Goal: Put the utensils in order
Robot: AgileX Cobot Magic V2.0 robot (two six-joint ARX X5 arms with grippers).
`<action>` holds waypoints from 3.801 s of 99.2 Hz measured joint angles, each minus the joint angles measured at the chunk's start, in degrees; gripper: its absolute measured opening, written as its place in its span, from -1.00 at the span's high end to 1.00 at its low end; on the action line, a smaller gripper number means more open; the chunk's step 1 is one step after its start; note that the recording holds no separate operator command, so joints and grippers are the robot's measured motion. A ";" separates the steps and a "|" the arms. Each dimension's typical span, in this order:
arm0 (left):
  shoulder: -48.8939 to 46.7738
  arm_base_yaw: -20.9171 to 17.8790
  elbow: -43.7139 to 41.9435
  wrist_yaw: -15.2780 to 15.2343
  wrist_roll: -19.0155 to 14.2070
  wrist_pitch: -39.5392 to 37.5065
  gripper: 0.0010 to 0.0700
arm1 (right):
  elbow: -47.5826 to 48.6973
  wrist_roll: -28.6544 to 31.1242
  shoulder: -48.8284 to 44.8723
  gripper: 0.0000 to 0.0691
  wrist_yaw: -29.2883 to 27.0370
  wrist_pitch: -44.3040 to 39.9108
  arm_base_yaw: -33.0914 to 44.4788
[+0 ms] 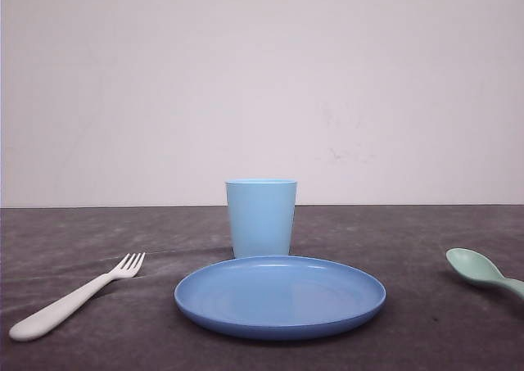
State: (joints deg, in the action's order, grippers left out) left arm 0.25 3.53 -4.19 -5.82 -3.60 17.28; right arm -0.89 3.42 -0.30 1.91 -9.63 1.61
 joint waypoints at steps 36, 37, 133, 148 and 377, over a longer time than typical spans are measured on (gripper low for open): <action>0.00 0.00 0.00 0.00 0.00 0.00 0.96 | 0.02 0.02 0.00 0.99 0.00 0.00 0.00; 0.00 0.00 0.00 0.00 0.00 0.00 0.96 | 0.02 0.02 0.00 0.99 0.00 0.00 0.00; 0.00 0.00 0.00 0.00 -0.11 0.00 0.96 | 0.02 1.16 0.00 0.99 0.57 0.00 0.00; 0.00 0.00 0.00 0.00 -5.22 0.00 0.96 | 0.00 6.62 0.00 0.99 4.42 0.24 0.00; 68.43 26.60 -39.65 6.34 -14.32 15.87 -0.01 | -42.47 5.38 -37.99 -0.45 10.10 -24.41 -7.67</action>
State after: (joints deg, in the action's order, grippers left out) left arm 68.69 30.13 -43.83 0.51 -17.91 33.15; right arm -43.35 8.80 -38.28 12.01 -34.04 -6.07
